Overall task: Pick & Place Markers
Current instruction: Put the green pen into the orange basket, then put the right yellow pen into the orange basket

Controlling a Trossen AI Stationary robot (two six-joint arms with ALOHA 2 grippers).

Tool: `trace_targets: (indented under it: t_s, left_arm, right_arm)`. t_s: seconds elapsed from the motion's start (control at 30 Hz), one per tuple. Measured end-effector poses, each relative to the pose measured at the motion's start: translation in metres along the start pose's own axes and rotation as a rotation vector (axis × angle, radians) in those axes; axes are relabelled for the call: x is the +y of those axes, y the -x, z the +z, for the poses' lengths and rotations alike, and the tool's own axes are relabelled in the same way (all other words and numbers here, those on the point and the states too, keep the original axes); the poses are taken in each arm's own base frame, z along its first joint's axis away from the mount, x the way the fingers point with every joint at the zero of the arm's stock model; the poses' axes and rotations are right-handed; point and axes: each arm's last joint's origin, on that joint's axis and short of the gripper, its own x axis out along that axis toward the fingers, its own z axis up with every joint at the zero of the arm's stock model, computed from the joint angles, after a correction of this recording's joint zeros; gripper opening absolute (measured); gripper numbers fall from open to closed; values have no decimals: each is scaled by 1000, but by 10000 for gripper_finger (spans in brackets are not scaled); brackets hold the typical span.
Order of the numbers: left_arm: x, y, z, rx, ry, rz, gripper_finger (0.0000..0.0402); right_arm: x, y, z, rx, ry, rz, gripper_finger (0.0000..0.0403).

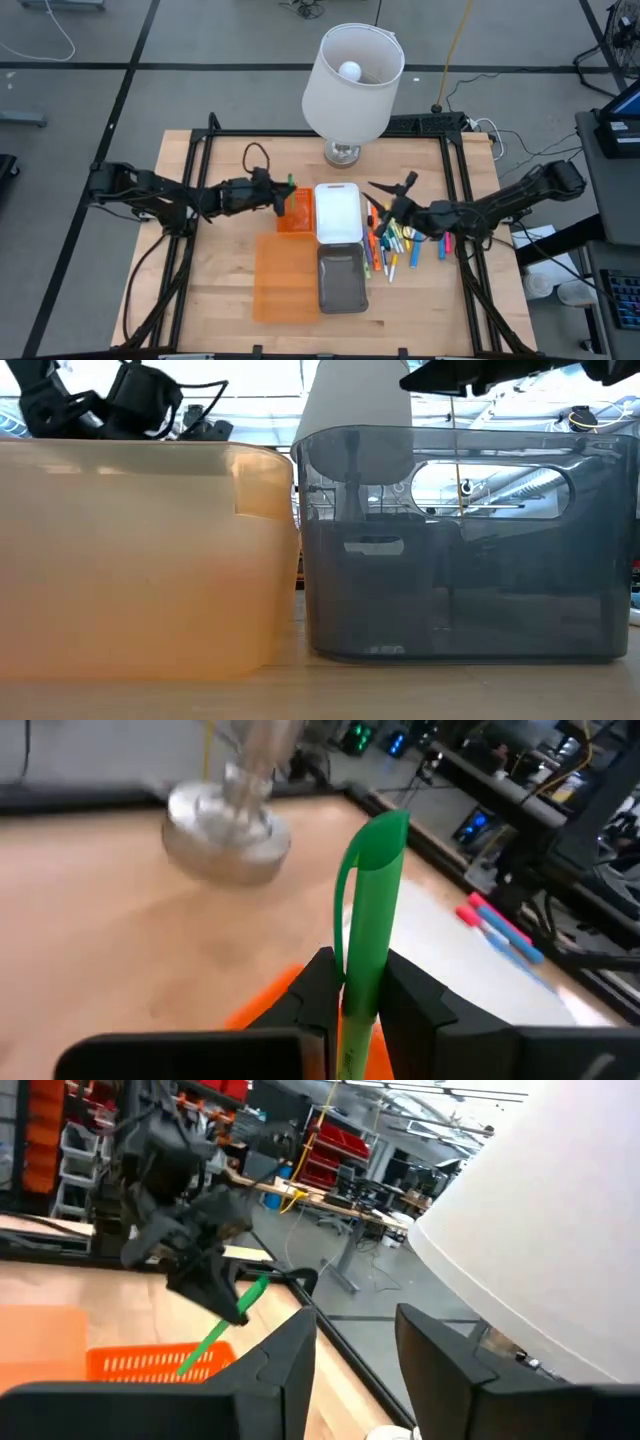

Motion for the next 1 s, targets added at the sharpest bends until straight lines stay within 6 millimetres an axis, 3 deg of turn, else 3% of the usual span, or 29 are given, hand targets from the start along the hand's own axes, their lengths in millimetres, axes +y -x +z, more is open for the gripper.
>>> trace_targets:
  t_s: [0.2,0.47,0.67,1.0]
  left_arm:
    - [-4,5,-9,35,14,-28,60]
    - [-9,6,-11,36,-25,-54,157]
    - [-9,6,-11,35,-81,-55,205]
    - [-15,7,-4,-25,-154,-138,229]
  right_arm:
    - [-1,4,3,-7,-4,12,130]
    - [0,3,1,8,13,17,130]
    - [0,3,0,9,15,18,130]
    - [4,16,1,69,-8,-108,130]
